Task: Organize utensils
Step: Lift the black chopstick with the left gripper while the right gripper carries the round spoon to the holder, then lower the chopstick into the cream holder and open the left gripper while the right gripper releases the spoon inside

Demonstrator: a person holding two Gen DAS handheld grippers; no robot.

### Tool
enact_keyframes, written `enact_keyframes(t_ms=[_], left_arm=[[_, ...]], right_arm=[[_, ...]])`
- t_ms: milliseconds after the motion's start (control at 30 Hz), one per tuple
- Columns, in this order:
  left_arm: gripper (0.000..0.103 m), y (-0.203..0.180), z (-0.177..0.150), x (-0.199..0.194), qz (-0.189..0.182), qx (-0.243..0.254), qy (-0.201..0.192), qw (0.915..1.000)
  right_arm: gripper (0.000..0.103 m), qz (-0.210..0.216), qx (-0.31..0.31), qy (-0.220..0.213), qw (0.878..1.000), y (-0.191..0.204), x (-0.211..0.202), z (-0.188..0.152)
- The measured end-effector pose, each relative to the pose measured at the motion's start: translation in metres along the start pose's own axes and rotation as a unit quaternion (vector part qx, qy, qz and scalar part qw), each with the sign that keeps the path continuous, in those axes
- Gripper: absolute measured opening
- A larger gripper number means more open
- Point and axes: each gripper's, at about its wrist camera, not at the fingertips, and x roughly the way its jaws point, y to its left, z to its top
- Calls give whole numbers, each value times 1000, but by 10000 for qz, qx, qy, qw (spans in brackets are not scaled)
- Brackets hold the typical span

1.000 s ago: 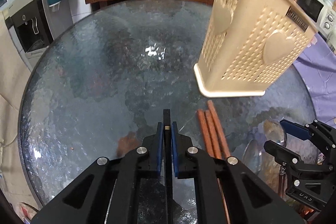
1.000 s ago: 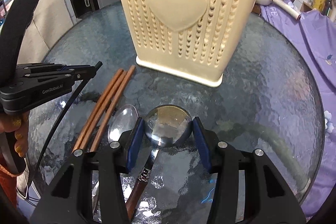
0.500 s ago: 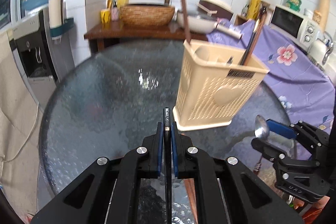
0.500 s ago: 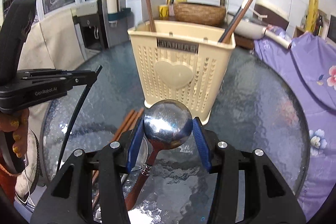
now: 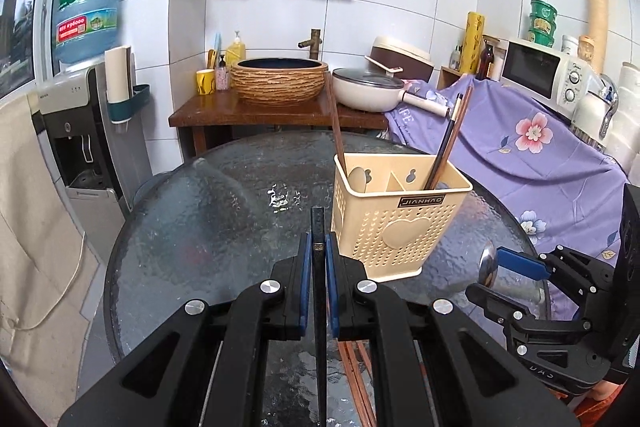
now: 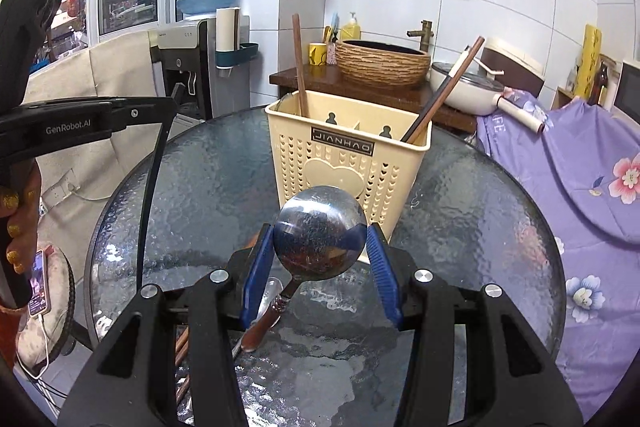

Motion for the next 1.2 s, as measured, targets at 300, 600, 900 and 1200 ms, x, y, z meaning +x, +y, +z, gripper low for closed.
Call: enact_keyframes(t_ms=[300, 600, 900, 1200], left_arm=[[7, 4, 4, -9, -74, -68, -110, 9999], [7, 5, 13, -15, -120, -66, -228, 9996], [7, 5, 31, -23, -251, -47, -348, 9991], [7, 0, 94, -57, -693, 100, -706, 9950]], right_arm=[[48, -11, -78, -80, 9999, 4, -4, 7], [48, -29, -128, -123, 9998, 2, -8, 15], [48, 80, -73, -243, 9996, -9, -18, 36], [48, -45, -179, -622, 9979, -27, -35, 83]])
